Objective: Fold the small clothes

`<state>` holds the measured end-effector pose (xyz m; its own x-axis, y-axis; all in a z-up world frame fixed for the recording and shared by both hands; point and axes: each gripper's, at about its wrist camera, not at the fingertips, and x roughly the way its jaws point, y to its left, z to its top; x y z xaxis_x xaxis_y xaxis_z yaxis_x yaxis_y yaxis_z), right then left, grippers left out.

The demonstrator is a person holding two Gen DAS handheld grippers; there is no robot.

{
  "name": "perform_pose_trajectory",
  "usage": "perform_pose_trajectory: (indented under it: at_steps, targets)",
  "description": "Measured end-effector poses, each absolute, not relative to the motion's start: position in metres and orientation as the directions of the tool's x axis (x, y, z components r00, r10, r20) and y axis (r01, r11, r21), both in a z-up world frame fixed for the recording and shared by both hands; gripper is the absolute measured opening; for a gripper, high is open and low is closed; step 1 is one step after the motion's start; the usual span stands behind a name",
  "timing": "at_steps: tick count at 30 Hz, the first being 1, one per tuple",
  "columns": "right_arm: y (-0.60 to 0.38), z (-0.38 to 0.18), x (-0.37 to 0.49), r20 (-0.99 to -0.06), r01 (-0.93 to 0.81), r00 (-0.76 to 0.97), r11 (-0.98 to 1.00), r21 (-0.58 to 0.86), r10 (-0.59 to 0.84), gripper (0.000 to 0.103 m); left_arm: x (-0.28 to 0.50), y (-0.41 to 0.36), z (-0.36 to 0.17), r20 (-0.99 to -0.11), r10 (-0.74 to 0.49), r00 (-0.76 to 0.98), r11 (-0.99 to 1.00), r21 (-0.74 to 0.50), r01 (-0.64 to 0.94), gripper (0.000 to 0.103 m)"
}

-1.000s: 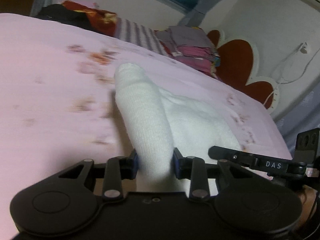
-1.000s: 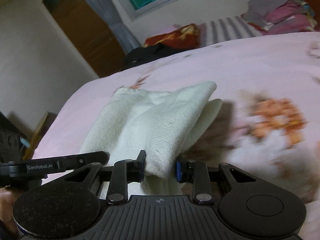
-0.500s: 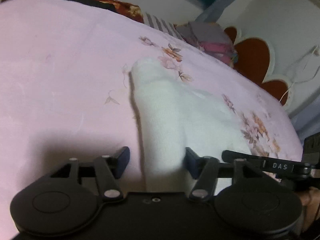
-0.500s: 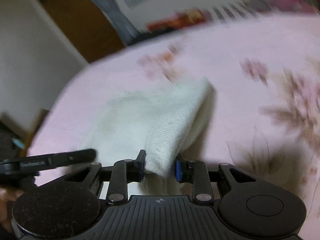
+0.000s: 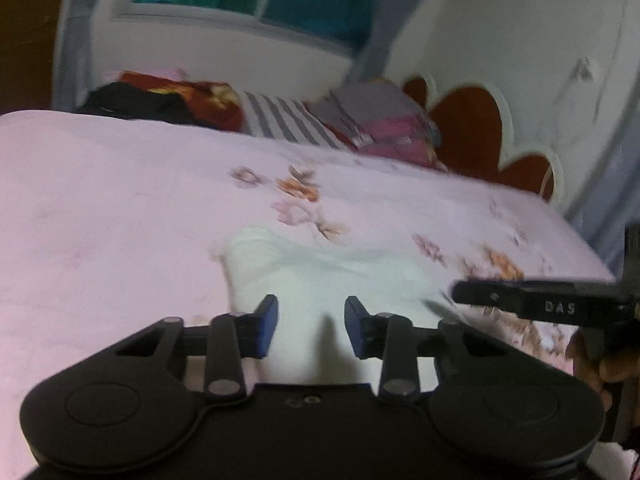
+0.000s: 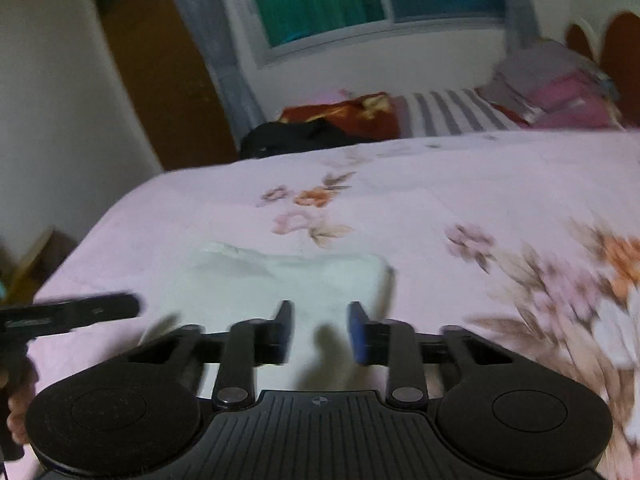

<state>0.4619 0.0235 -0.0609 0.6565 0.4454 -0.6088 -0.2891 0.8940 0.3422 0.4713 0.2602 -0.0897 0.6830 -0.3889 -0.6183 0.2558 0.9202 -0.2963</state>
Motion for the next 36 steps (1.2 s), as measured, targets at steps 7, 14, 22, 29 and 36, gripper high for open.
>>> perform_pose_trajectory:
  at_steps: [7,14,22,29,36]
  targets:
    - [0.048,-0.112,0.490,-0.722,-0.324,0.580,0.920,0.221,0.377,0.025,0.488,0.259,-0.120,-0.660,-0.421,0.622,0.902,-0.374,0.213,0.029]
    - [0.050,-0.117,0.494,-0.719,-0.324,0.582,0.919,0.224,0.381,0.026,0.476,0.253,-0.110,-0.666,-0.379,0.642,0.925,-0.274,0.262,0.029]
    - [0.044,-0.079,0.441,-0.676,-0.450,0.558,0.860,0.240,0.481,0.026,0.432,0.238,-0.119,-0.648,-0.436,0.624,0.900,-0.288,0.328,0.027]
    - [0.045,-0.077,0.417,-0.673,-0.448,0.610,0.882,0.143,0.419,0.026,0.396,0.229,-0.100,-0.641,-0.328,0.694,0.945,-0.219,0.245,0.029]
    - [0.031,-0.107,0.394,-0.757,-0.434,0.514,0.884,0.175,0.403,0.026,0.361,0.231,-0.107,-0.689,-0.234,0.686,0.972,-0.191,0.140,0.029]
